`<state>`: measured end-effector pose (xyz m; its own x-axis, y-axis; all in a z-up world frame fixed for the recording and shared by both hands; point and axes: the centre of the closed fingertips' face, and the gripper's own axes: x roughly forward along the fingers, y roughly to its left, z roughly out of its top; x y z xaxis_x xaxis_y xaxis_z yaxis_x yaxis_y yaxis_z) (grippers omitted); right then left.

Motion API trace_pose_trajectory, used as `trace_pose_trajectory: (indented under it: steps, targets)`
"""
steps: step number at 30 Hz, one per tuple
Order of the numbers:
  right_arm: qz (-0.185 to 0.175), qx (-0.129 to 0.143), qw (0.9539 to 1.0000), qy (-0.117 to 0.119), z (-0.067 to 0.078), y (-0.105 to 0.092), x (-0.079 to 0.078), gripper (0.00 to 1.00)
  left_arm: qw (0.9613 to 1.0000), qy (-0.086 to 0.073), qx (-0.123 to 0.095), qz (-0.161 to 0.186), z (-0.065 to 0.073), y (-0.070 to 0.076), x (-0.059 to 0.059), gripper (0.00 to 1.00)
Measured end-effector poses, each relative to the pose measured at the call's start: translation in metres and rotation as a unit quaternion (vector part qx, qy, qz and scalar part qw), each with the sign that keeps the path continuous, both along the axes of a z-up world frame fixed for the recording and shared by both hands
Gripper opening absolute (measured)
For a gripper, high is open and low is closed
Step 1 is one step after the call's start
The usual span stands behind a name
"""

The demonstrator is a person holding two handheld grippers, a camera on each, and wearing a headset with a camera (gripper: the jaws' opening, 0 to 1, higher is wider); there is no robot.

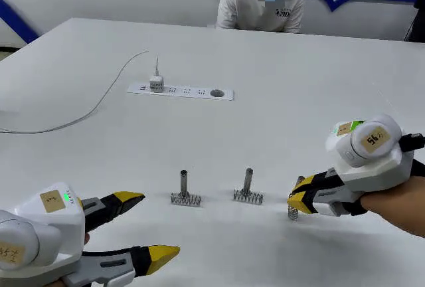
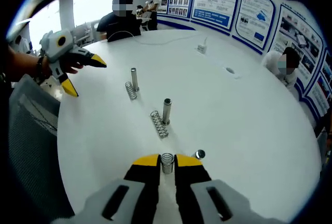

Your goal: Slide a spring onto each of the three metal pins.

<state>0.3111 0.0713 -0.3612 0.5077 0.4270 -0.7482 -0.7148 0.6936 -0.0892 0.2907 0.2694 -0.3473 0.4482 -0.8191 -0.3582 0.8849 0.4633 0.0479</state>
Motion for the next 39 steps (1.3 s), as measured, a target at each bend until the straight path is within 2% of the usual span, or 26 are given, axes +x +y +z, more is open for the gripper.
trace_pose_trajectory:
  steps: [26, 39]
  targets:
    - [-0.024, 0.035, 0.9990, -0.015, 0.019, -0.001, -0.007, 0.12, 0.9999, -0.003, -0.003, 0.015, 0.000, 0.007, 0.006, 0.66]
    - [-0.035, 0.047, 0.9979, -0.025, 0.032, -0.004, -0.008, 0.12, 0.9998, 0.004, -0.005, 0.019, -0.001, 0.006, 0.008, 0.69]
